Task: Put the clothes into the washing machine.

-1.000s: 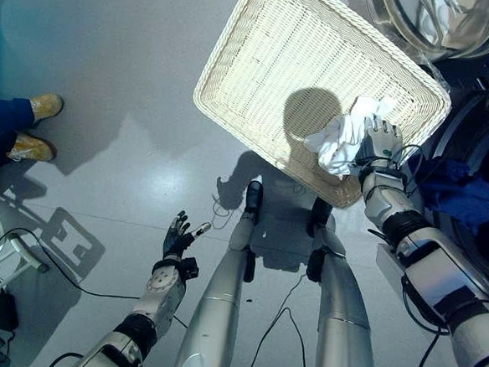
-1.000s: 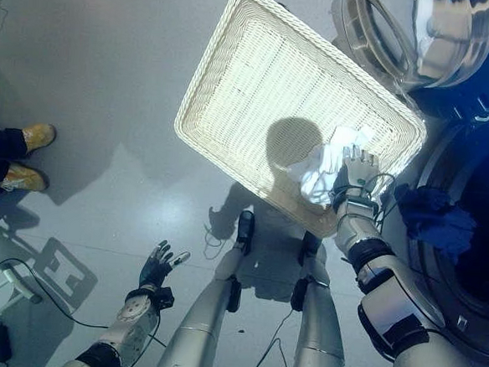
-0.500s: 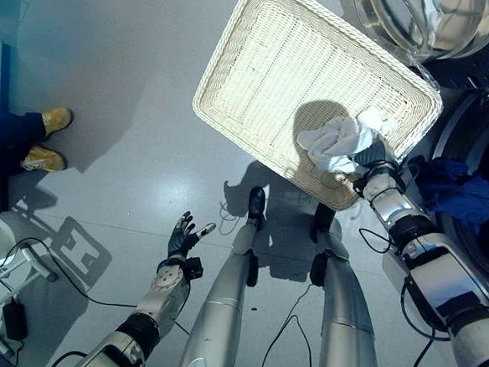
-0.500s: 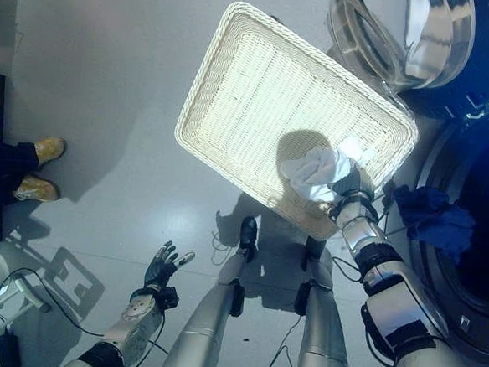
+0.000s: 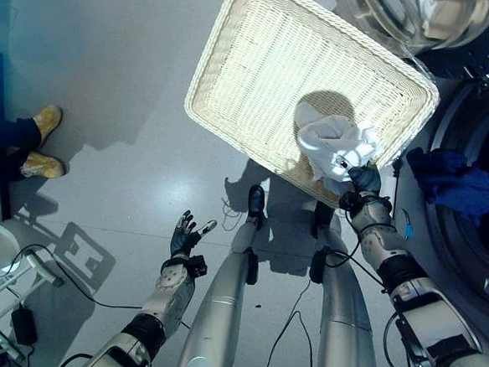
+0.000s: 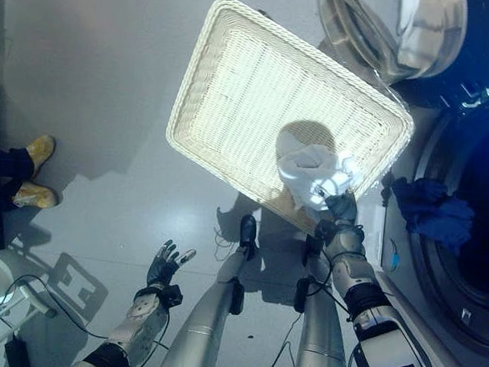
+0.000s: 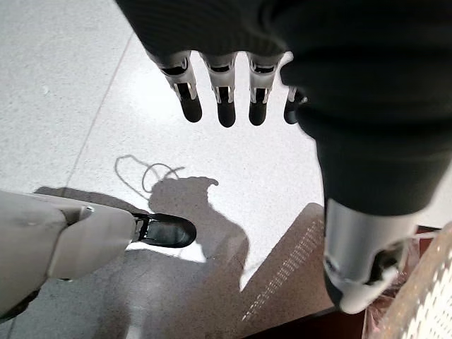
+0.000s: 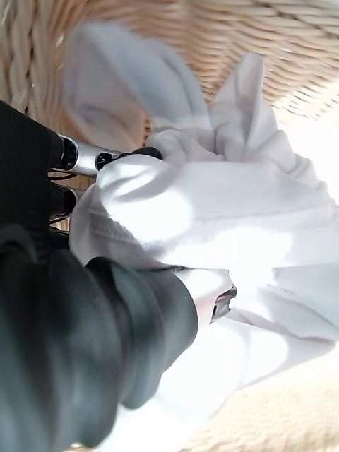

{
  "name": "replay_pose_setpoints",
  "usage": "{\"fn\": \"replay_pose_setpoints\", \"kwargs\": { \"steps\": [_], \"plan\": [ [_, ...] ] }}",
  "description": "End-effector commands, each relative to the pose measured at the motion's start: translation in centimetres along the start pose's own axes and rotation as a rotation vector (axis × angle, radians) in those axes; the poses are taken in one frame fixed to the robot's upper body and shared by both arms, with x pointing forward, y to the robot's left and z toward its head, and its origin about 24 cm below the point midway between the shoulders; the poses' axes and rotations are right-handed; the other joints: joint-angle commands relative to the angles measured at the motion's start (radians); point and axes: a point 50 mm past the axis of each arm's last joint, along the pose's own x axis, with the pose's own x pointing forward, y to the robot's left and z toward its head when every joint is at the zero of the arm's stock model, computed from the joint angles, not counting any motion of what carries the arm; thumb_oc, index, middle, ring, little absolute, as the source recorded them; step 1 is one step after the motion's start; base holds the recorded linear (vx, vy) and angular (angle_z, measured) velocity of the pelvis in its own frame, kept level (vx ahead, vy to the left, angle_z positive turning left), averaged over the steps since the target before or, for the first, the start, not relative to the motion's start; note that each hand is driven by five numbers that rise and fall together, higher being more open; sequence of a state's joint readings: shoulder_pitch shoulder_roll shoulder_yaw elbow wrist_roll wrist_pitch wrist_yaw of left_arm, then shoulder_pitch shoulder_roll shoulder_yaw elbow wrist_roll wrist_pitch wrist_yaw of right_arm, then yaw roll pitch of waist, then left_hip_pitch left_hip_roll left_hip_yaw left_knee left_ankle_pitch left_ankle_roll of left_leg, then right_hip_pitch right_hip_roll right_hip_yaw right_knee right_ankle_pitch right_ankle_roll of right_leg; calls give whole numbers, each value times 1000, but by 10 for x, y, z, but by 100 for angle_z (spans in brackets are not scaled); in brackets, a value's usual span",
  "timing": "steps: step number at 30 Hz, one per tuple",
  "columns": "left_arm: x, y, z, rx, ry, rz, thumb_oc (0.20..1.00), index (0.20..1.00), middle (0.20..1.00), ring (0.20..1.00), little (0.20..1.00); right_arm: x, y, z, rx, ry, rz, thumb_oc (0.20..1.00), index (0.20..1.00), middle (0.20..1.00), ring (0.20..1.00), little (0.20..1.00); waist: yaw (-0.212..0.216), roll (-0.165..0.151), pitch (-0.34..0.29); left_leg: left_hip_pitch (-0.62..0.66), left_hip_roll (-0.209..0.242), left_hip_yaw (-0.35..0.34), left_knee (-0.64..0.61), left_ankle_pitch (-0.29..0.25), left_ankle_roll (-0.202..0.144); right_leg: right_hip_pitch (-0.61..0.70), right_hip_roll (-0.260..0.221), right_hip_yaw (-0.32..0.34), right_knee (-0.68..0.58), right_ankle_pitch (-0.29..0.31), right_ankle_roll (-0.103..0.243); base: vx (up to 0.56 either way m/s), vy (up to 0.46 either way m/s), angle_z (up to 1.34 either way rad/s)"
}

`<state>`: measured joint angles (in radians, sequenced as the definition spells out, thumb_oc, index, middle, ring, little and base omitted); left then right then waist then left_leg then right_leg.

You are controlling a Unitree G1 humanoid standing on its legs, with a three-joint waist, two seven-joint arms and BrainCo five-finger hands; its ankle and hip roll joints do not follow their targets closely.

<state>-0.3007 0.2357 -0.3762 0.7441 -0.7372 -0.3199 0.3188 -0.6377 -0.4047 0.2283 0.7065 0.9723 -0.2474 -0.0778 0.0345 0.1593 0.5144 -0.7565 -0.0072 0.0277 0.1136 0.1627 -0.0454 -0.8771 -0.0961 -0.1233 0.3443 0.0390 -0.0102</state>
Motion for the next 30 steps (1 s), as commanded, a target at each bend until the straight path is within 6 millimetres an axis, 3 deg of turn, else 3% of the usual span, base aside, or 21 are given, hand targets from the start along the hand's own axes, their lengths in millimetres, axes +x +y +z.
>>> {"fn": "replay_pose_setpoints", "kwargs": {
  "steps": [1,7,11,17,23,25,28,30],
  "plan": [
    [-13,31,-16,-14,11,92,1000,1000,1000,1000,1000,-10,21,22,332,-180,304,200,200,200,200,200,-40,0,6,22,-86,63,48,-78,39,48,59,15,-69,16,64,-50,42,-19],
    [-17,44,-20,-26,9,123,1000,1000,1000,1000,1000,-30,15,14,593,-249,417,200,200,200,200,200,-74,-13,6,48,-84,93,58,-97,43,67,60,36,-87,24,72,-43,50,-21],
    [-23,54,-24,-42,7,158,1000,1000,1000,1000,1000,-54,-2,3,850,-350,426,200,200,200,200,200,-117,-26,6,83,-79,130,57,-118,45,95,57,62,-121,41,83,-57,66,-24],
    [-25,58,-27,-49,10,178,1000,1000,1000,1000,1000,-65,-14,-1,970,-417,383,200,200,200,200,200,-138,-31,6,120,-71,160,39,-127,45,125,50,70,-153,53,92,-21,29,-22],
    [-22,63,-26,-39,21,191,1000,1000,1000,1000,1000,-62,-27,-7,1017,-410,265,200,200,200,200,200,-147,-31,6,149,-63,179,31,-132,41,154,48,74,-163,51,94,-9,-21,-14],
    [-20,63,-26,-28,32,192,1000,1000,1000,1000,1000,-58,-40,-12,982,-386,116,200,200,200,200,200,-144,-29,6,157,-63,178,33,-134,41,164,45,68,-165,49,91,2,-59,-4],
    [-19,61,-26,-22,36,193,1000,1000,1000,1000,1000,-56,-46,-11,940,-388,44,200,200,200,200,200,-141,-29,6,158,-62,177,34,-135,40,167,43,65,-165,49,91,14,-46,-1],
    [-15,60,-25,12,45,185,1000,1000,1000,1000,1000,-37,-67,10,927,-431,-152,200,200,200,200,200,-125,-19,6,155,-57,168,44,-134,34,174,45,55,-149,30,79,56,-145,-3]
  ]
}}
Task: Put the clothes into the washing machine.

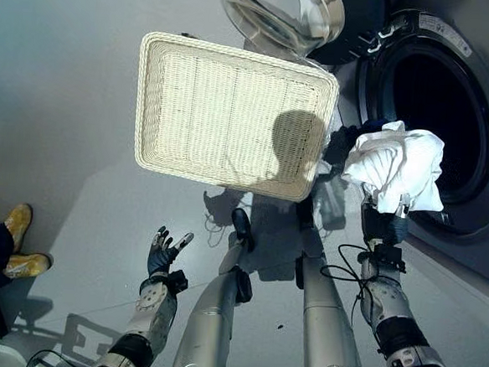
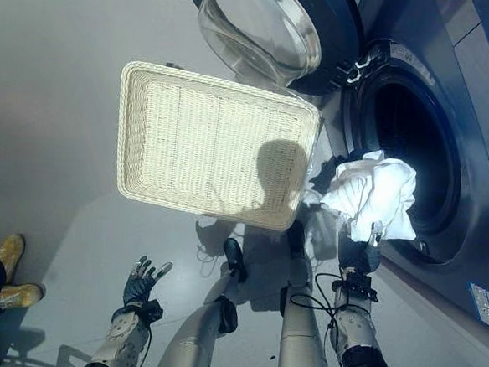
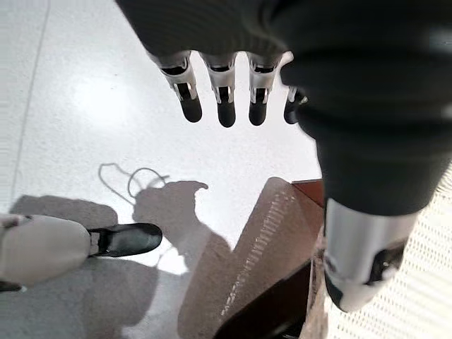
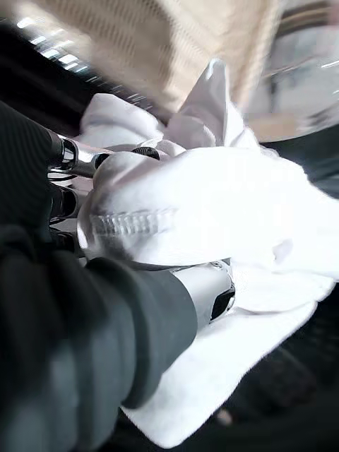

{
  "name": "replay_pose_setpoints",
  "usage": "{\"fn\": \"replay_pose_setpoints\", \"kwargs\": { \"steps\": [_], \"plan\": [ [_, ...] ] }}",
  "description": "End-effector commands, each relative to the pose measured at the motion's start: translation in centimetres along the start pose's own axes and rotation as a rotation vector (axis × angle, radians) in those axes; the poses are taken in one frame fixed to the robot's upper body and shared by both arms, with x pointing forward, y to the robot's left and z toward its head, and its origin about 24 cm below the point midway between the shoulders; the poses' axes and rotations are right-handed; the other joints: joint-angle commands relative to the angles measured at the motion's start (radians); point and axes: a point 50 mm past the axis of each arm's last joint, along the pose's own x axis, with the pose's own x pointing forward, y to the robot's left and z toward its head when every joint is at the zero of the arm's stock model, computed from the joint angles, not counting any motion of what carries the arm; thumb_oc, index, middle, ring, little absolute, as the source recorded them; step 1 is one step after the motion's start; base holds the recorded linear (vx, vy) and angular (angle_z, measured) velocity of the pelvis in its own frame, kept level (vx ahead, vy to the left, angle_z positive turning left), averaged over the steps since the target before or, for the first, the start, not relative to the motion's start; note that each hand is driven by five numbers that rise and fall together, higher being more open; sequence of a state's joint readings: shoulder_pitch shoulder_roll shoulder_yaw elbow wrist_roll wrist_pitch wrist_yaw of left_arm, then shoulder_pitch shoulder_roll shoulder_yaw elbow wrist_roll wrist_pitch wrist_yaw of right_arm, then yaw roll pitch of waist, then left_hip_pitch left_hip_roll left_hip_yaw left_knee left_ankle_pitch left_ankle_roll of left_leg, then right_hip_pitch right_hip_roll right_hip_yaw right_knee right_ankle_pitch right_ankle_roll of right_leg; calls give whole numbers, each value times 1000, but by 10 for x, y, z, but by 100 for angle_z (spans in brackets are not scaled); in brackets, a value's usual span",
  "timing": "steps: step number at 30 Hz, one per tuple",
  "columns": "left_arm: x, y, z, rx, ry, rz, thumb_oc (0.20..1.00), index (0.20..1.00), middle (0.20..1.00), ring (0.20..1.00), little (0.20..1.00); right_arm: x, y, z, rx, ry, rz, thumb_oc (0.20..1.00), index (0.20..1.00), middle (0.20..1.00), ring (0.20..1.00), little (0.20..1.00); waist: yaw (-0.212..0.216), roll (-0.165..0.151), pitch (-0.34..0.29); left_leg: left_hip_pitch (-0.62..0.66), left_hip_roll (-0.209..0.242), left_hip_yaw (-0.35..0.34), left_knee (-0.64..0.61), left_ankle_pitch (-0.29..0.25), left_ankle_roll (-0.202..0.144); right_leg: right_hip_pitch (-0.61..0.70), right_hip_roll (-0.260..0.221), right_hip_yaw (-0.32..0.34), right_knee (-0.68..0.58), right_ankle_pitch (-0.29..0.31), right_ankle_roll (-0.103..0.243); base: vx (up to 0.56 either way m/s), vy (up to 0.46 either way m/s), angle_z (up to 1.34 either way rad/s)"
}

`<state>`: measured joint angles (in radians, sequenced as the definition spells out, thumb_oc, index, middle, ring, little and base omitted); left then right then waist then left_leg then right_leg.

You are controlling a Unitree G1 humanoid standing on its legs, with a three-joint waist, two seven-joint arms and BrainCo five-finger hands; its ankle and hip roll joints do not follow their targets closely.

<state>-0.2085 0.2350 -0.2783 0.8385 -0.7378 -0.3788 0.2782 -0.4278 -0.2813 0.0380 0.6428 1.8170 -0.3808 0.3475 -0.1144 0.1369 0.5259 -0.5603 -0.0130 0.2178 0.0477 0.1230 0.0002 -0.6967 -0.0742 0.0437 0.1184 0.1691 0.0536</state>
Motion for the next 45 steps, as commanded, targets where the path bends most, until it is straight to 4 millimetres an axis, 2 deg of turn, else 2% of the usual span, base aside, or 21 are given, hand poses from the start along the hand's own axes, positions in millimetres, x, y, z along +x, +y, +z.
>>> {"fn": "replay_pose_setpoints", "kwargs": {
  "steps": [1,3,5,8,12,13,17,22,23,24,25,26,27,28,29,30,31,32,37,39,45],
  "plan": [
    [1,14,1,31,-8,44,1000,1000,1000,1000,1000,18,23,33,-6,-173,5,200,200,200,200,200,24,4,-6,-41,-51,-22,109,-94,-12,-6,23,-112,77,-100,16,71,-159,-4],
    [4,12,4,49,-10,33,1000,1000,1000,1000,1000,44,42,60,-23,-258,-38,200,200,200,200,200,40,16,-6,-51,-50,-36,123,-96,-17,-9,23,-125,102,-120,8,67,-156,-2],
    [5,11,6,60,-9,27,1000,1000,1000,1000,1000,52,52,70,-26,-297,-55,200,200,200,200,200,46,21,-6,-56,-49,-41,129,-97,-19,-12,23,-131,112,-128,6,48,-131,1],
    [8,13,11,99,-10,11,1000,1000,1000,1000,1000,80,95,116,-24,-448,-125,200,200,200,200,200,75,28,-6,-81,-50,-64,155,-100,-22,-29,24,-156,149,-146,-4,58,-212,7],
    [8,16,14,110,-16,-2,1000,1000,1000,1000,1000,81,113,152,157,-637,-161,200,200,200,200,200,90,32,-6,-117,-47,-83,182,-104,-25,-57,31,-167,192,-167,-14,53,-152,12],
    [7,16,16,122,-24,-18,1000,1000,1000,1000,1000,76,124,177,228,-762,-195,200,200,200,200,200,95,33,-6,-135,-48,-93,193,-105,-22,-74,36,-170,214,-176,-20,45,-98,14],
    [4,14,19,143,-32,-40,1000,1000,1000,1000,1000,54,160,223,301,-1076,-172,200,200,200,200,200,97,41,-6,-155,-44,-104,195,-103,-21,-100,46,-169,258,-202,-27,49,-75,4],
    [3,24,25,155,-17,-43,1000,1000,1000,1000,1000,-5,217,275,214,-1573,-198,200,200,200,200,200,80,37,-6,-168,-39,-104,225,-114,-23,-120,50,-165,296,-222,-31,21,5,3],
    [4,27,25,150,-11,-37,1000,1000,1000,1000,1000,-12,215,282,232,-1609,-239,564,564,564,564,564,70,35,-6,-173,-38,-106,233,-115,-25,-124,51,-162,302,-224,-31,36,23,-11],
    [4,27,25,150,-9,-37,1000,1000,1000,1000,1000,-14,213,284,242,-1617,-253,837,837,837,837,837,69,35,-6,-174,-38,-106,236,-116,-25,-125,51,-161,304,-224,-31,24,27,-18],
    [5,29,26,148,-4,-35,1000,1000,1000,1000,1000,-15,203,288,287,-1588,-296,1000,1000,1000,1000,1000,64,34,-6,-178,-37,-104,244,-117,-26,-128,49,-159,308,-225,-31,21,31,-26],
    [5,30,26,146,-2,-36,1000,1000,1000,1000,1000,-13,190,292,315,-1542,-332,1000,1000,1000,1000,1000,63,33,-6,-180,-36,-103,247,-117,-26,-130,48,-157,308,-225,-31,20,31,-24],
    [5,31,26,146,-1,-37,1000,1000,1000,1000,1000,-13,183,294,325,-1524,-343,1000,1000,1000,1000,1000,63,33,-6,-181,-36,-102,248,-117,-26,-130,48,-156,307,-224,-30,12,22,-21],
    [6,30,28,146,0,-41,1000,1000,1000,1000,1000,1,153,296,345,-1333,-425,1000,1000,1000,1000,1000,61,36,-6,-185,-35,-102,251,-115,-27,-135,48,-151,314,-225,-31,9,18,-8],
    [7,30,29,145,1,-43,1000,1000,1000,1000,1000,10,140,293,361,-1214,-441,1000,1000,1000,1000,1000,61,38,-6,-186,-36,-103,254,-115,-27,-137,47,-150,316,-225,-31,17,22,4],
    [9,26,30,150,0,-54,1000,1000,1000,1000,1000,32,112,274,282,-908,-525,1000,1000,1000,1000,1000,67,44,-6,-190,-39,-103,251,-109,-26,-140,48,-146,317,-224,-31,15,12,14],
    [10,25,32,153,-4,-59,1000,1000,1000,1000,1000,42,104,261,242,-765,-539,1000,1000,1000,1000,1000,70,47,-6,-191,-40,-102,247,-106,-24,-142,47,-146,314,-221,-30,-1,9,24],
    [11,23,36,154,-14,-69,1000,1000,1000,1000,1000,61,100,227,195,-535,-537,1000,1000,1000,1000,1000,81,54,-6,-195,-38,-97,230,-97,-25,-145,45,-147,301,-216,-31,-16,3,22],
    [11,27,34,152,-21,-64,1000,1000,1000,1000,1000,68,81,199,122,-342,-494,1000,1000,1000,1000,1000,81,59,-6,-191,-38,-94,207,-87,-29,-144,42,-154,290,-213,-30,-18,3,10],
    [11,23,31,147,-26,-65,1000,1000,1000,1000,1000,74,73,174,74,-220,-395,1000,1000,1000,1000,1000,86,66,-6,-185,-41,-90,184,-80,-29,-138,41,-156,274,-212,-31,-20,41,-6],
    [7,15,24,126,-30,-72,1000,1000,1000,1000,1000,81,80,149,-15,-233,-240,1000,1000,1000,1000,1000,88,75,-6,-179,-47,-87,144,-64,-33,-136,47,-157,246,-203,-28,-20,48,-4]
  ]
}}
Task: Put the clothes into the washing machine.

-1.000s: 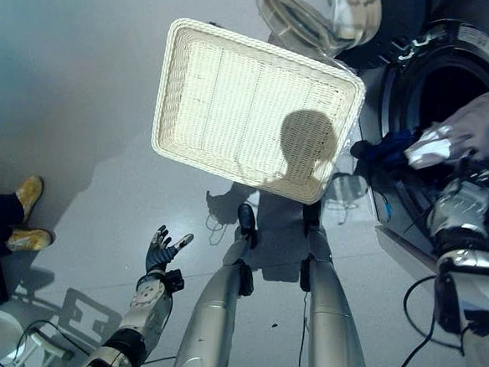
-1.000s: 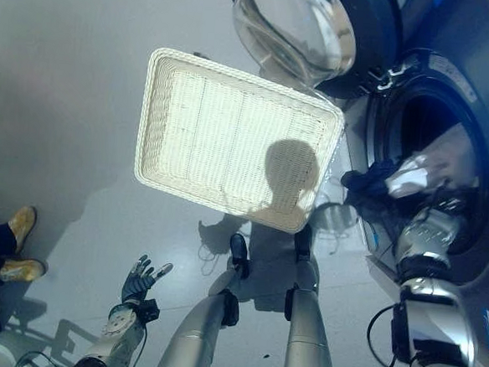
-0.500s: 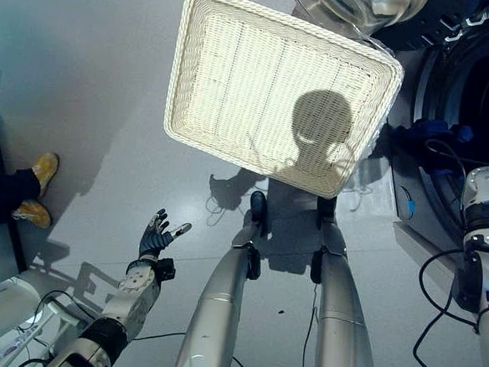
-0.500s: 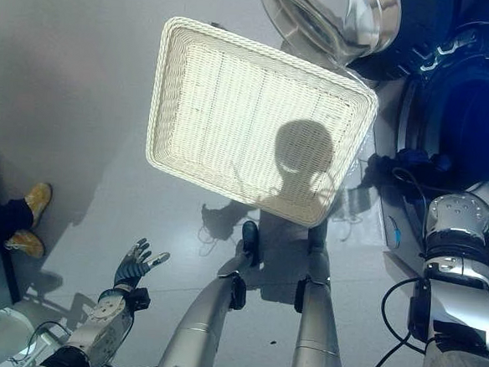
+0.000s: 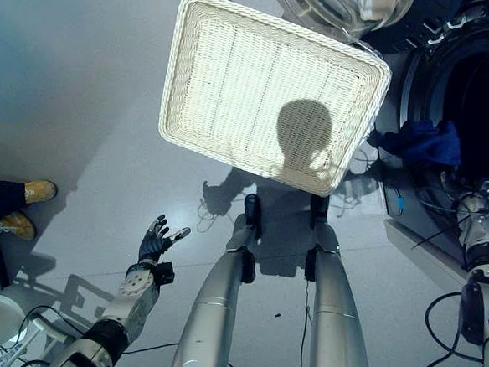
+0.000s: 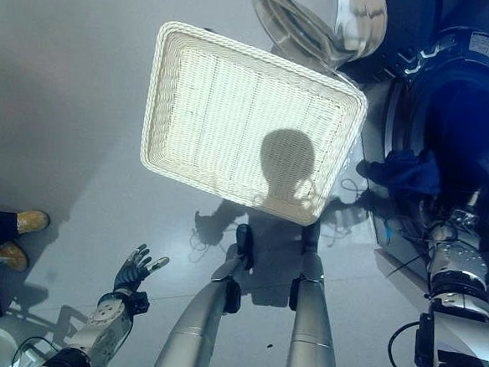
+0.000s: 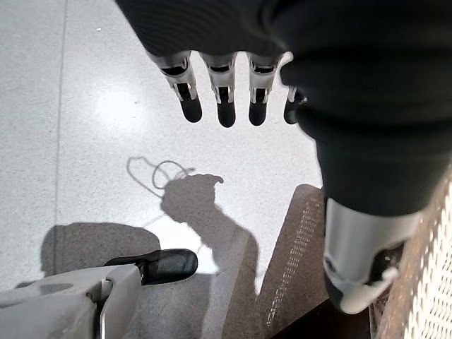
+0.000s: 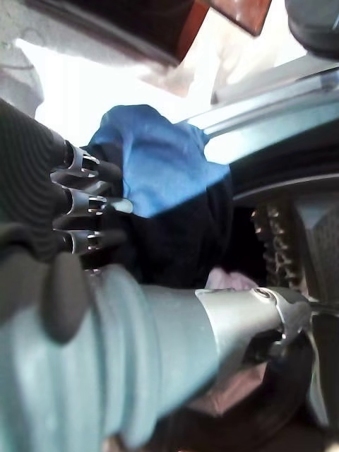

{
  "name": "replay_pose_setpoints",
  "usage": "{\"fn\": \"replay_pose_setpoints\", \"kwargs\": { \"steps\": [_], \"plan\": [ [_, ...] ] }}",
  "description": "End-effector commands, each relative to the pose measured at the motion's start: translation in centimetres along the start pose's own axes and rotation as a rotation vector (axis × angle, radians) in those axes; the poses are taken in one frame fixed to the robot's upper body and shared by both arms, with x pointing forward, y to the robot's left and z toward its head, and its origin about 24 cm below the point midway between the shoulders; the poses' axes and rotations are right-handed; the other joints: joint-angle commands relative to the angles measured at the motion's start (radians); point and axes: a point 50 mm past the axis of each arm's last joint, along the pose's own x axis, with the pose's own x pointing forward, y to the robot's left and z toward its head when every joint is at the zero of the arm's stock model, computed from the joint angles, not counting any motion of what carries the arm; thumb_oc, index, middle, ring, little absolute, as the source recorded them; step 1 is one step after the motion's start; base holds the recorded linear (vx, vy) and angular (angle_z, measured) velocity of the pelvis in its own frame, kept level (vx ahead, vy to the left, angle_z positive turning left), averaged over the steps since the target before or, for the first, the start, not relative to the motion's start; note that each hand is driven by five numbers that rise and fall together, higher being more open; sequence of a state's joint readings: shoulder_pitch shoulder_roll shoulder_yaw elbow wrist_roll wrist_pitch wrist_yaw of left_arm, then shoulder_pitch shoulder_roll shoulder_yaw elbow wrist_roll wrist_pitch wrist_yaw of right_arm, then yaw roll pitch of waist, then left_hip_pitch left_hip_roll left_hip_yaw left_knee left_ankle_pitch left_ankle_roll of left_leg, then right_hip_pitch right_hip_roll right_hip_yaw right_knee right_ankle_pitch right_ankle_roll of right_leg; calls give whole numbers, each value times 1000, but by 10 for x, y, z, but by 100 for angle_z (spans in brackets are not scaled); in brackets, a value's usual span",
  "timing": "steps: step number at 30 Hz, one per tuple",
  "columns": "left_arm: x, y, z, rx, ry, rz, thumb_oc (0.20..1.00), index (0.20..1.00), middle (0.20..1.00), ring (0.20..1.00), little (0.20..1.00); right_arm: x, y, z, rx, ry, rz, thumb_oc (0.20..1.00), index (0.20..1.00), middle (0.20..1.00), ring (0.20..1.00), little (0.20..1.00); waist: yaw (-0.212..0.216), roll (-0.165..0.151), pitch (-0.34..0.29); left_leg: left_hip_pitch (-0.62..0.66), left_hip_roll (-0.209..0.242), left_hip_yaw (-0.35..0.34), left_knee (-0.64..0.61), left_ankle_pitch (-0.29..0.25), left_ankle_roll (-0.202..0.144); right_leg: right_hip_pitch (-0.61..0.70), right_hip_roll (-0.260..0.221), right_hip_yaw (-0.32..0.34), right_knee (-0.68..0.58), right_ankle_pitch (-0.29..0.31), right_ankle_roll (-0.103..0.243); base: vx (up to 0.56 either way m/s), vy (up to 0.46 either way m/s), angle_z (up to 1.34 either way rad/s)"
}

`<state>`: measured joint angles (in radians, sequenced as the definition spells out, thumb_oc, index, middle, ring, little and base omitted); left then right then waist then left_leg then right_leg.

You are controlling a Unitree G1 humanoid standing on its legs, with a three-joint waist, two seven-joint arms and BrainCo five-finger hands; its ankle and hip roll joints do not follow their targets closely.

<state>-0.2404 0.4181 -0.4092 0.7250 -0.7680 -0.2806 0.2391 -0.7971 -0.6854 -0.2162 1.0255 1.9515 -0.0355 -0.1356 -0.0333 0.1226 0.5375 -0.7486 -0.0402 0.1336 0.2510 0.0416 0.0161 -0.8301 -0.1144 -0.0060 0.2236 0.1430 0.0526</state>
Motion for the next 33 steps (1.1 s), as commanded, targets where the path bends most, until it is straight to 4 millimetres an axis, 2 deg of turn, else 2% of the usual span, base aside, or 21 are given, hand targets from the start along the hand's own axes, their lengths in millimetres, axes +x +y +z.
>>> {"fn": "replay_pose_setpoints", "kwargs": {
  "steps": [1,4,5,8,9,13,15,16,17,19,23,24,25,26,30,33],
  "plan": [
    [-7,5,-12,-47,4,55,1000,1000,1000,1000,1000,-5,17,24,-138,-131,128,1000,1000,1000,1000,1000,6,90,-17,10,-19,-1,-66,20,-50,-2,88,-106,137,-176,-26,-30,88,-5],
    [-9,0,-16,-60,3,49,1000,1000,1000,1000,1000,-7,13,11,-71,-129,167,1000,1000,1000,1000,1000,1,92,-17,13,-20,3,-81,26,-51,-3,92,-100,130,-174,-25,-18,75,-6],
    [-9,-5,-18,-76,2,48,1000,1000,1000,1000,1000,-9,1,-1,-4,-118,179,1000,1000,1000,1000,1000,-5,93,-17,14,-21,6,-92,31,-51,-5,97,-94,124,-171,-24,-17,91,-6],
    [-10,-11,-21,-88,2,44,1000,1000,1000,1000,1000,-14,-12,-16,41,-108,188,1000,1000,1000,1000,1000,-11,95,-17,16,-22,11,-104,35,-49,-6,101,-87,118,-169,-23,-13,86,-4],
    [-11,-15,-23,-99,3,43,1000,1000,1000,1000,1000,-20,-27,-30,64,-80,185,1000,1000,1000,1000,1000,-15,96,-17,17,-24,15,-113,40,-48,-7,104,-80,114,-166,-23,-7,88,-2],
    [-13,-22,-25,-121,4,46,1000,1000,1000,1000,1000,-30,-50,-50,26,-51,184,1000,1000,1000,1000,1000,-24,101,-17,18,-26,23,-132,51,-45,-11,107,-67,102,-157,-21,-15,93,0],
    [-13,-24,-26,-128,5,47,1000,1000,1000,1000,1000,-34,-56,-57,-30,-45,199,1000,1000,1000,1000,1000,-26,103,-17,16,-26,26,-136,54,-45,-14,108,-63,99,-153,-20,-12,70,2],
    [-14,-27,-27,-138,7,49,1000,1000,1000,1000,1000,-43,-69,-67,-132,-39,208,1000,1000,1000,1000,1000,-30,104,-17,15,-26,29,-144,61,-46,-16,109,-58,91,-147,-20,-12,83,1],
    [-15,-27,-28,-141,8,50,1000,1000,1000,1000,1000,-45,-70,-69,-160,-37,209,1000,1000,1000,1000,1000,-31,104,-17,14,-26,30,-146,63,-46,-15,109,-56,89,-147,-20,-13,89,-1],
    [-15,-30,-28,-150,11,51,1000,1000,1000,1000,1000,-52,-80,-80,-333,-6,235,1000,1000,1000,1000,1000,-35,105,-17,14,-25,34,-154,69,-46,-15,107,-53,77,-139,-18,-7,58,-3],
    [-15,-31,-28,-153,11,50,1000,1000,1000,1000,1000,-55,-83,-83,-374,-5,239,1000,1000,1000,1000,1000,-35,105,-17,12,-26,34,-155,70,-46,-17,107,-52,76,-138,-19,-3,23,-5],
    [-15,-36,-29,-164,13,45,1000,1000,1000,1000,1000,-64,-85,-103,-708,39,315,1000,1000,1000,1000,1000,-35,109,-17,2,-27,37,-159,79,-47,-26,106,-49,69,-131,-18,-12,69,0],
    [-14,-37,-27,-161,10,37,1000,1000,1000,1000,1000,-65,-83,-109,-905,63,362,1000,1000,1000,1000,1000,-29,111,-17,-3,-28,36,-160,82,-48,-28,101,-54,63,-127,-17,-13,64,-3],
    [-13,-38,-26,-156,9,32,1000,1000,1000,1000,1000,-63,-82,-112,-992,84,381,1000,1000,1000,1000,1000,-24,113,-17,-9,-28,36,-156,83,-49,-31,96,-60,64,-127,-15,-5,-4,-4],
    [-10,-36,-24,-141,18,29,1000,1000,1000,1000,1000,-51,-78,-106,-1018,120,371,1000,1000,1000,1000,1000,-9,113,-17,-13,-28,28,-151,84,-52,-28,88,-75,68,-130,-10,1,-4,-1],
    [-7,-37,-23,-134,24,21,1000,1000,1000,1000,1000,-41,-71,-102,-921,153,348,1000,1000,1000,1000,1000,0,117,-17,-16,-26,22,-154,87,-57,-29,86,-83,73,-134,-7,15,-6,1]
  ]
}}
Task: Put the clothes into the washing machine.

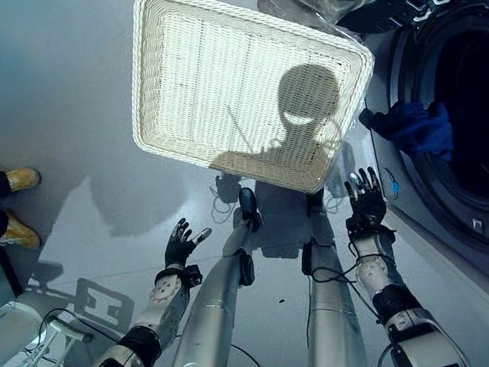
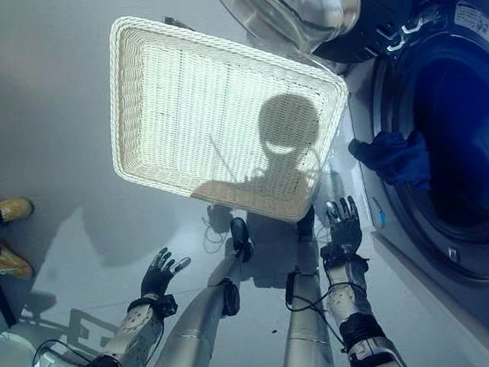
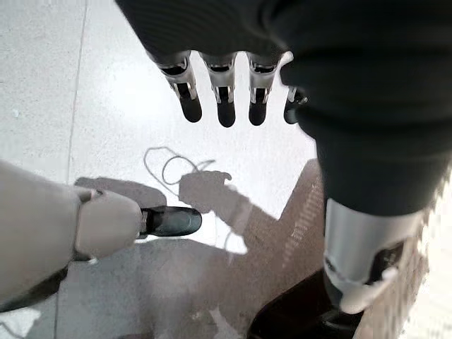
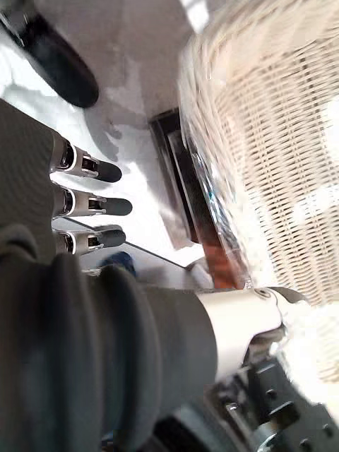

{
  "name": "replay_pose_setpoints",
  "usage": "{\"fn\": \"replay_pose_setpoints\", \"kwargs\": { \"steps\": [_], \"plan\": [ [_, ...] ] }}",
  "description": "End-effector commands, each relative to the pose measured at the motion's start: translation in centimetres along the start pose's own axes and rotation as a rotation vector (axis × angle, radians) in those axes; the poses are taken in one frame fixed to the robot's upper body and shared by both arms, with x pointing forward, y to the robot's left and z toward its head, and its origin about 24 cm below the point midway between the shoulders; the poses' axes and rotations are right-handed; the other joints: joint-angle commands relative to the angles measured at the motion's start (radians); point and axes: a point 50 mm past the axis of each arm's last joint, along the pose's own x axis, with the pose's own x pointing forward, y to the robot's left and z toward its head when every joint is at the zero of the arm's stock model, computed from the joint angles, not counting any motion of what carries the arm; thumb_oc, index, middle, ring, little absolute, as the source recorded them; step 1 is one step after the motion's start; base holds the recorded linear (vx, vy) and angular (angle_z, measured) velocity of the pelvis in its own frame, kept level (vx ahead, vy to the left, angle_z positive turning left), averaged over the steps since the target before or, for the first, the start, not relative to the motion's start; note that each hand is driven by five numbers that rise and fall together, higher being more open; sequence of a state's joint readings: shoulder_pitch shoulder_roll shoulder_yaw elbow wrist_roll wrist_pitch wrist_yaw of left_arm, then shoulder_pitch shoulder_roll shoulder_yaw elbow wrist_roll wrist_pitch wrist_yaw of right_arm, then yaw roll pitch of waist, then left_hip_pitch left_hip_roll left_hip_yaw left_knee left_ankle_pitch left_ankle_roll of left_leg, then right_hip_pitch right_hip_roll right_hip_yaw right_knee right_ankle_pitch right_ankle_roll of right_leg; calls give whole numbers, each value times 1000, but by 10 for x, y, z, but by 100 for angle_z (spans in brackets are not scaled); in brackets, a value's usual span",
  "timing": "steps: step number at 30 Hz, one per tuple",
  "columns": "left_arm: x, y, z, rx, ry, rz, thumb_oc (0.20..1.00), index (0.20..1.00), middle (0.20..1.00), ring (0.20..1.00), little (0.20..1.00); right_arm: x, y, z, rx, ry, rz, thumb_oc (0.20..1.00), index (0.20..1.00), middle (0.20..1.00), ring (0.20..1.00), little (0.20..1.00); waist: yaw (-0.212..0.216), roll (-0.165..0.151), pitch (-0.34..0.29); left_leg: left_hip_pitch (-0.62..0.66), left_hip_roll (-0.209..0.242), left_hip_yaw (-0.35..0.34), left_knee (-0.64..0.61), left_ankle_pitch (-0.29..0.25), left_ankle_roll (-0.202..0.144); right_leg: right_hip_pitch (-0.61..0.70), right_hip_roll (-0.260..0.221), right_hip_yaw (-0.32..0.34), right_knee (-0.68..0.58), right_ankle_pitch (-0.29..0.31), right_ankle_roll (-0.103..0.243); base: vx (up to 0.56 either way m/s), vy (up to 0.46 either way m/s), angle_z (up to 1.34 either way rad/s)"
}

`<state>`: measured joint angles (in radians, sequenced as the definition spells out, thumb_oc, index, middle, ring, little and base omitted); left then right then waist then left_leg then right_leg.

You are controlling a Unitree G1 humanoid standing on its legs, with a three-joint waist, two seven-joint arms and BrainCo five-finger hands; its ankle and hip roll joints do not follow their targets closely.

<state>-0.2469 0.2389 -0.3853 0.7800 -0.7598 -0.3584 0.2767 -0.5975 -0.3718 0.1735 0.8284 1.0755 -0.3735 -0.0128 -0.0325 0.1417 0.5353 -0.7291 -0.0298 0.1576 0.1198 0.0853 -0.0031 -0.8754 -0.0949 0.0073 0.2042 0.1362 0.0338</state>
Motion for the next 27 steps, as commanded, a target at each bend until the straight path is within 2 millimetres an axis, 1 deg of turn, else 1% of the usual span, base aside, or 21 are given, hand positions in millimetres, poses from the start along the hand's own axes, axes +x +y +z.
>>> {"fn": "replay_pose_setpoints", "kwargs": {
  "steps": [1,4,5,8,9,10,11,13,14,15,16,19,20,21,24,26,27],
  "plan": [
    [1,5,-3,15,17,19,1000,1000,1000,1000,1000,7,-9,16,131,-3,2,1000,1000,1000,1000,1000,1,101,-15,-36,-38,-6,-22,44,-39,14,67,-97,97,-129,12,36,-11,5],
    [2,3,-3,19,18,16,1000,1000,1000,1000,1000,9,-8,16,167,5,-9,1000,1000,1000,1000,1000,4,103,-15,-37,-38,-7,-23,45,-39,12,66,-98,98,-130,13,23,-13,2],
    [3,-3,-3,22,19,11,1000,1000,1000,1000,1000,15,-9,19,270,21,-53,1000,1000,1000,1000,1000,12,110,-15,-45,-37,-8,-26,50,-40,0,67,-100,103,-129,14,40,-30,4],
    [3,-6,-3,23,18,3,1000,1000,1000,1000,1000,20,-11,23,340,36,-70,1000,1000,1000,1000,1000,18,118,-15,-56,-37,-13,-22,51,-40,-15,67,-100,115,-133,13,35,-36,5],
    [4,-7,-3,26,18,1,1000,1000,1000,1000,1000,22,-11,24,395,44,-89,1000,1000,1000,1000,1000,21,120,-15,-60,-37,-15,-20,51,-40,-20,67,-100,119,-135,13,31,-44,5],
    [4,-9,-3,27,19,-6,1000,1000,1000,1000,1000,27,-12,29,491,47,-116,1000,1000,1000,1000,1000,26,129,-15,-67,-37,-17,-17,51,-41,-31,66,-99,127,-138,13,58,-76,10],
    [5,-11,-3,28,21,-14,1000,1000,1000,1000,1000,33,-15,38,625,48,-160,1000,1000,1000,1000,1000,33,140,-15,-81,-37,-20,-11,52,-43,-47,63,-100,134,-140,14,48,-59,10],
    [6,-12,-3,28,21,-16,1000,1000,1000,1000,1000,34,-16,40,646,43,-171,1000,1000,1000,1000,1000,34,142,-15,-84,-37,-20,-10,52,-43,-51,62,-101,135,-140,14,36,-38,6],
    [5,-17,-4,27,19,-27,1000,1000,1000,1000,1000,40,-15,52,735,14,-214,1000,1000,1000,1000,1000,40,155,-15,-105,-34,-22,-4,53,-46,-75,60,-100,150,-144,14,44,-38,5],
    [5,-19,-4,26,18,-30,1000,1000,1000,1000,1000,41,-16,56,750,2,-226,1000,1000,1000,1000,1000,42,158,-15,-109,-33,-22,-3,53,-47,-80,60,-100,154,-146,13,65,-52,8],
    [5,-22,-3,20,13,-37,1000,1000,1000,1000,1000,44,-17,66,782,-32,-263,1000,1000,1000,1000,1000,46,167,-15,-124,-31,-23,1,52,-49,-98,59,-99,165,-153,13,47,-39,12],
    [3,-26,-3,11,-2,-48,1000,1000,1000,1000,1000,47,-20,82,824,-86,-303,1000,1000,1000,1000,1000,52,179,-15,-155,-28,-23,17,47,-51,-134,59,-97,190,-164,8,43,-51,7],
    [1,-29,-2,6,-13,-57,1000,1000,1000,1000,1000,50,-20,95,822,-124,-296,1000,1000,1000,1000,1000,57,186,-15,-183,-27,-26,41,40,-50,-163,56,-95,216,-174,5,41,-59,3],
    [1,-29,-2,5,-14,-58,1000,1000,1000,1000,1000,50,-19,97,821,-130,-295,1000,1000,1000,1000,1000,57,187,-15,-187,-27,-26,46,38,-50,-167,55,-95,220,-175,5,36,-65,5],
    [0,-28,1,3,-25,-66,1000,1000,1000,1000,1000,53,-17,119,783,-197,-257,1000,1000,1000,1000,1000,63,195,-15,-218,-27,-32,73,27,-49,-201,53,-94,249,-188,2,24,-59,11],
    [-2,-26,2,26,-23,-69,1000,1000,1000,1000,1000,54,-15,135,718,-244,-234,1000,1000,1000,1000,1000,65,197,-15,-237,-24,-31,88,23,-50,-222,52,-94,260,-190,0,18,-48,11],
    [-2,-25,2,31,-21,-68,1000,1000,1000,1000,1000,54,-13,138,710,-255,-231,1000,1000,1000,1000,1000,66,198,-15,-241,-23,-31,89,23,-50,-226,52,-94,261,-190,0,16,-29,5]
  ]
}}
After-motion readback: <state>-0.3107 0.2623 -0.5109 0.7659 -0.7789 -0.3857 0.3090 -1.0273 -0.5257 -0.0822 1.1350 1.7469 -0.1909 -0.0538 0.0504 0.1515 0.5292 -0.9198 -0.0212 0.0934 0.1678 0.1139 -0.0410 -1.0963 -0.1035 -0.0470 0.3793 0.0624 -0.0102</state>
